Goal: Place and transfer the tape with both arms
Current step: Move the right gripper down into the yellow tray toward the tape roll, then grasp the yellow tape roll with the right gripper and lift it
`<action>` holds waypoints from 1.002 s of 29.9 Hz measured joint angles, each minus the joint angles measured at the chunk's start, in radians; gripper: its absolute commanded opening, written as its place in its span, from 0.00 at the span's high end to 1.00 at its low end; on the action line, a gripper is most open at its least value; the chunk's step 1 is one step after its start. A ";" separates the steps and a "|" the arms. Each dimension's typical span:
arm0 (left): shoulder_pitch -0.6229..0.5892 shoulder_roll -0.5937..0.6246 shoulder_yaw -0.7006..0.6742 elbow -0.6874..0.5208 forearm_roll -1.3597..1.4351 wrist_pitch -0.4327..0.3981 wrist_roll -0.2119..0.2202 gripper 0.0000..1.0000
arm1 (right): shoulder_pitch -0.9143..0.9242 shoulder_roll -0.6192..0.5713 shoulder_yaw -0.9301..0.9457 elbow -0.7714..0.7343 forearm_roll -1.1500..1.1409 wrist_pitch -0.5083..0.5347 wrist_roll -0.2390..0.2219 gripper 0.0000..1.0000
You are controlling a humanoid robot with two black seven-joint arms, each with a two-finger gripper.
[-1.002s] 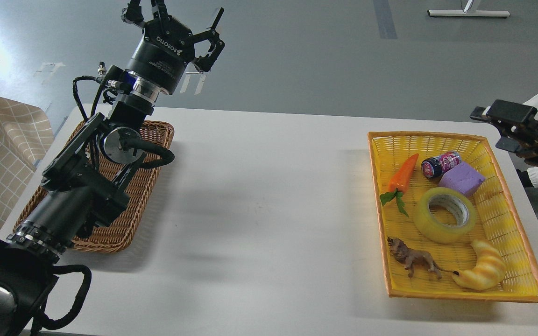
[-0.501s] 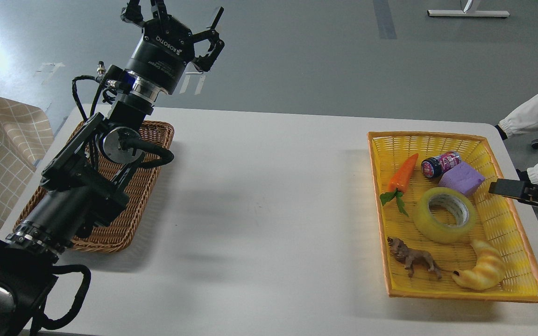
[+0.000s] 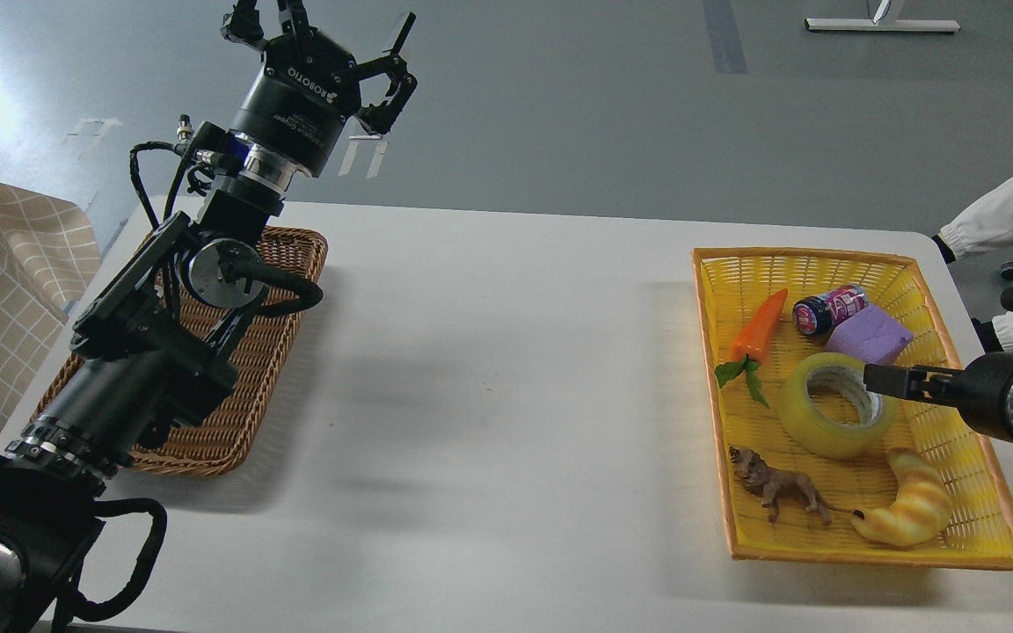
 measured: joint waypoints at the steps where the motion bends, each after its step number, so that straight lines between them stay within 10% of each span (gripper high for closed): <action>1: 0.000 0.001 0.000 0.000 0.000 0.000 0.000 0.02 | 0.001 0.002 -0.004 -0.003 -0.003 0.000 0.000 0.14; 30: 0.006 -0.005 -0.002 0.001 -0.002 0.000 0.000 0.02 | 0.021 0.091 -0.061 -0.111 -0.041 0.000 -0.004 0.50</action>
